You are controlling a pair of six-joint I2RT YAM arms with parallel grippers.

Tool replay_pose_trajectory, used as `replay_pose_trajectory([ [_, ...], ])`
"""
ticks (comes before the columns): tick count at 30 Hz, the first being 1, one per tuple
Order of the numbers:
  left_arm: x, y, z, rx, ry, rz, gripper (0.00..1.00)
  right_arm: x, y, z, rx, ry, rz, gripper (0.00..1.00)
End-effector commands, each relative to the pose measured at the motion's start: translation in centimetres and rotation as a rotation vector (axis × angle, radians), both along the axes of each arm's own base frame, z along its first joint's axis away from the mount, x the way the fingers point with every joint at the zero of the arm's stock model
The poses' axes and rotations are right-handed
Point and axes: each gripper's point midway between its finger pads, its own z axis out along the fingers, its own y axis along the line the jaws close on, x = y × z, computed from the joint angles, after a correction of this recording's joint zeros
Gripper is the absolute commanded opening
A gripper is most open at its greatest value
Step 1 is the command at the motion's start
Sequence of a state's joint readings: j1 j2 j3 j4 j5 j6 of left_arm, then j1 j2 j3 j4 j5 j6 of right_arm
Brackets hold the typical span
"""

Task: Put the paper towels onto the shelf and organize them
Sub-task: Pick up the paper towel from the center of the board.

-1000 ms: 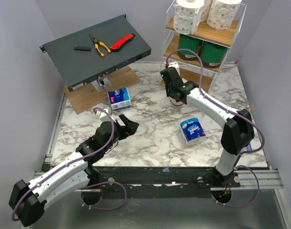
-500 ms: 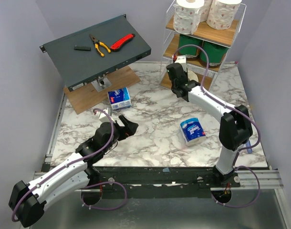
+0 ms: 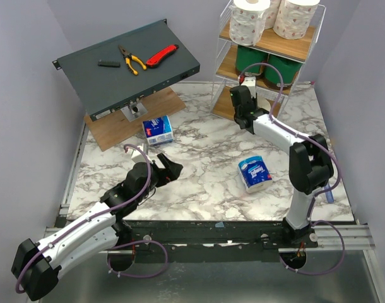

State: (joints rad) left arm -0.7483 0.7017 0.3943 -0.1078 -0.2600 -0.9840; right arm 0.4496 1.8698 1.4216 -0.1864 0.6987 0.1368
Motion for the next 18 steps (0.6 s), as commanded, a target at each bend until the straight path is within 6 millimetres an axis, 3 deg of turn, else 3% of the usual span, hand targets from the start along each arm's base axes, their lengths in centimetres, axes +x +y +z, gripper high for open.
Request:
replay_pose_trajectory([
  [1, 0.0, 0.4, -0.4, 0.018, 0.000, 0.013, 0.89, 1.3, -1.0, 0.0, -0.021, -0.043, -0.045, 0.33],
  [18, 0.0, 0.0, -1.0, 0.035, 0.020, 0.008, 0.89, 2.0, -3.8, -1.8, -0.019, -0.016, -0.092, 0.33],
])
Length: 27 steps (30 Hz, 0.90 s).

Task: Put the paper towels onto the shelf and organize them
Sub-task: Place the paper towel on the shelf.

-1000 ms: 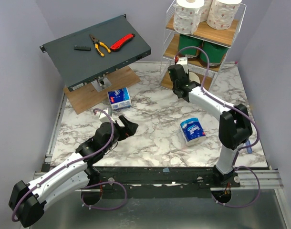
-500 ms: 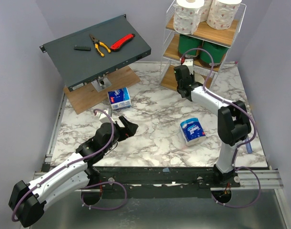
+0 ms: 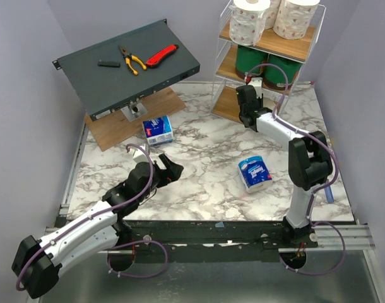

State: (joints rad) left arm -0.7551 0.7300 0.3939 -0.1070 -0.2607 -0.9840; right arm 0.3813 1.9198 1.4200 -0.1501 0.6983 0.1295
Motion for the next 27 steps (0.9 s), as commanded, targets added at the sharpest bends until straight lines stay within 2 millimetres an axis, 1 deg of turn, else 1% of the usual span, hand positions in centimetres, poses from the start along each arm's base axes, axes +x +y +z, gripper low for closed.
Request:
replay_pose_trajectory([
  [1, 0.09, 0.24, -0.28, 0.018, 0.000, 0.013, 0.89, 0.70, -0.78, -0.01, -0.009, -0.029, -0.027, 0.34],
  [7, 0.17, 0.28, -0.39, 0.022, 0.001, 0.017, 0.89, 0.64, -0.89, -0.59, -0.008, -0.013, -0.030, 0.42],
  [15, 0.14, 0.18, -0.57, 0.023, 0.002, 0.012, 0.89, 0.54, -0.94, -0.87, -0.004, 0.001, -0.036, 0.45],
  [20, 0.09, 0.15, -0.58, 0.023, 0.002, 0.010, 0.89, 0.37, -1.06, -0.97, -0.004, 0.007, -0.043, 0.53],
  [23, 0.07, 0.18, -0.54, 0.020, 0.000, 0.010, 0.89, 0.30, -1.16, -0.66, -0.003, 0.003, -0.049, 0.59],
  [27, 0.01, 0.15, -0.56, 0.020, 0.000, 0.008, 0.89, 0.15, -1.09, -0.23, 0.004, 0.000, -0.049, 0.64],
])
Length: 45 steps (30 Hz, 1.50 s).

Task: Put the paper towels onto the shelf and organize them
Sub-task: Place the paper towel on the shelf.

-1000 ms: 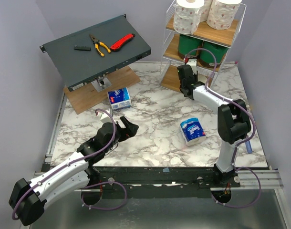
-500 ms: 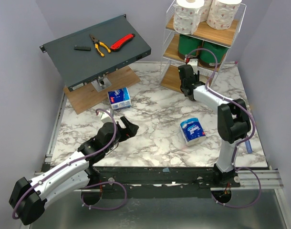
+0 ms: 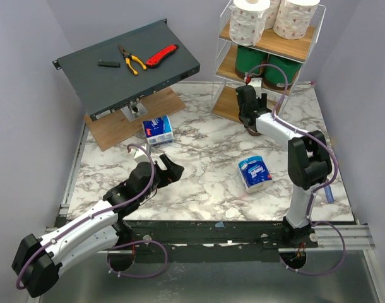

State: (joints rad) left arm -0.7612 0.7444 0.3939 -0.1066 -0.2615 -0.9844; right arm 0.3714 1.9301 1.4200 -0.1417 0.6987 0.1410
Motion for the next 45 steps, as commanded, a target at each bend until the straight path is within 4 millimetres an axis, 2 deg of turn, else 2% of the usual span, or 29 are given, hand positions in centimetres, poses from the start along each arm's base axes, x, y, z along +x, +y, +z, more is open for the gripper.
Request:
replay_pose_trajectory([
  [1, 0.1, 0.3, -0.1, 0.009, -0.010, 0.013, 0.88, -0.2, -0.7, 0.4, -0.001, -0.001, -0.036, 0.64],
  [5, 0.1, 0.2, 0.0, 0.006, -0.015, 0.011, 0.89, -0.4, -0.4, 1.6, 0.031, -0.019, -0.026, 0.69],
  [9, 0.2, -0.1, 0.2, 0.004, -0.020, 0.003, 0.89, -0.9, 0.3, 3.5, 0.086, -0.046, -0.005, 0.78],
  [16, 0.5, -0.6, 0.9, 0.009, -0.030, -0.002, 0.89, -2.9, 3.3, 7.2, 0.157, -0.099, 0.047, 0.84],
  [22, 0.9, -1.1, 2.2, 0.010, -0.044, -0.007, 0.88, -6.4, 6.1, 9.9, 0.262, -0.122, 0.115, 0.87],
  [25, 1.7, -1.5, 3.5, 0.021, -0.069, -0.004, 0.89, -9.1, 6.4, 11.0, 0.370, -0.131, 0.147, 0.87],
  [28, 2.8, -2.2, 5.0, 0.032, -0.108, -0.003, 0.90, -12.7, 5.9, 11.9, 0.473, -0.172, 0.188, 0.87],
  [29, 3.3, -2.6, 5.5, 0.033, -0.125, -0.006, 0.90, -13.9, 5.7, 12.8, 0.511, -0.207, 0.209, 0.87],
  [35, 6.7, -6.6, 8.7, 0.047, -0.268, -0.090, 0.92, -20.3, 2.9, 11.7, 0.612, -0.284, 0.217, 0.87],
  [40, 10.6, -11.7, 10.7, 0.055, -0.422, -0.243, 0.90, -22.8, 2.2, 9.9, 0.671, -0.271, 0.207, 0.87],
  [45, 14.0, -16.1, 12.2, 0.027, -0.604, -0.373, 0.83, -24.4, 1.5, 9.1, 0.710, -0.285, 0.204, 0.86],
])
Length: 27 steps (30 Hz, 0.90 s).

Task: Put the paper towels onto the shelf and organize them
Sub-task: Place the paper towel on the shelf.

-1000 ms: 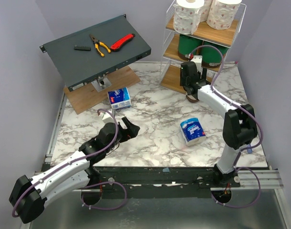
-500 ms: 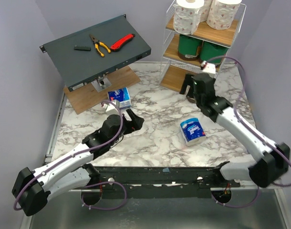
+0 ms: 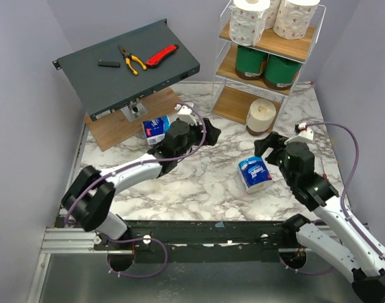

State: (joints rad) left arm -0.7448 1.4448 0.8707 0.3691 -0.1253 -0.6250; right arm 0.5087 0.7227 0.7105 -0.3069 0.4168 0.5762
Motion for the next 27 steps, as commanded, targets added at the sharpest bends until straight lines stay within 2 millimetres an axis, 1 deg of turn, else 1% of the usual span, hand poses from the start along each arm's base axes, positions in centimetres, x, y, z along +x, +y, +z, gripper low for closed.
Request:
replay_pose_trajectory([
  [1, 2.6, -4.4, 4.8, -0.080, -0.275, -0.185, 0.81, -1.9, -0.1, -1.3, 0.060, 0.020, 0.023, 0.86],
  [3, 3.5, -5.8, 5.3, -0.115, -0.300, -0.238, 0.77, -2.5, -0.2, -1.0, 0.075, -0.002, 0.032, 0.86],
  [5, 4.5, -7.1, 5.3, -0.136, -0.336, -0.269, 0.73, -2.9, -0.8, -0.5, 0.079, -0.033, 0.021, 0.86],
  [7, 5.3, -8.3, 4.8, -0.137, -0.362, -0.295, 0.69, -3.4, -1.5, -0.1, 0.073, -0.060, 0.008, 0.86],
  [10, 7.1, -10.2, 3.5, -0.129, -0.320, -0.309, 0.68, -3.9, -2.5, 0.8, 0.087, -0.104, -0.029, 0.86],
  [11, 7.7, -10.7, 2.6, -0.119, -0.282, -0.311, 0.67, -4.0, -2.8, 1.1, 0.095, -0.114, -0.046, 0.86],
  [12, 8.1, -11.4, 2.5, -0.126, -0.257, -0.315, 0.67, -4.0, -3.0, 1.4, 0.106, -0.121, -0.056, 0.86],
  [13, 8.5, -11.8, 1.6, -0.128, -0.221, -0.315, 0.67, -3.9, -3.2, 1.4, 0.107, -0.123, -0.072, 0.86],
  [14, 8.9, -12.3, 1.4, -0.146, -0.197, -0.314, 0.66, -3.8, -3.4, 1.5, 0.107, -0.122, -0.085, 0.86],
  [17, 9.4, -13.7, 0.0, -0.166, -0.126, -0.315, 0.65, -3.7, -3.5, 1.4, 0.102, -0.115, -0.094, 0.86],
  [21, 9.4, -15.4, -1.5, -0.134, -0.056, -0.330, 0.65, -3.7, -3.5, 1.7, 0.111, -0.123, -0.101, 0.86],
  [24, 9.3, -15.9, -3.0, -0.134, 0.012, -0.320, 0.64, -3.5, -3.4, 1.9, 0.117, -0.131, -0.100, 0.86],
  [27, 9.6, -15.8, -4.5, -0.144, 0.068, -0.283, 0.62, -3.4, -3.3, 2.0, 0.122, -0.135, -0.099, 0.86],
])
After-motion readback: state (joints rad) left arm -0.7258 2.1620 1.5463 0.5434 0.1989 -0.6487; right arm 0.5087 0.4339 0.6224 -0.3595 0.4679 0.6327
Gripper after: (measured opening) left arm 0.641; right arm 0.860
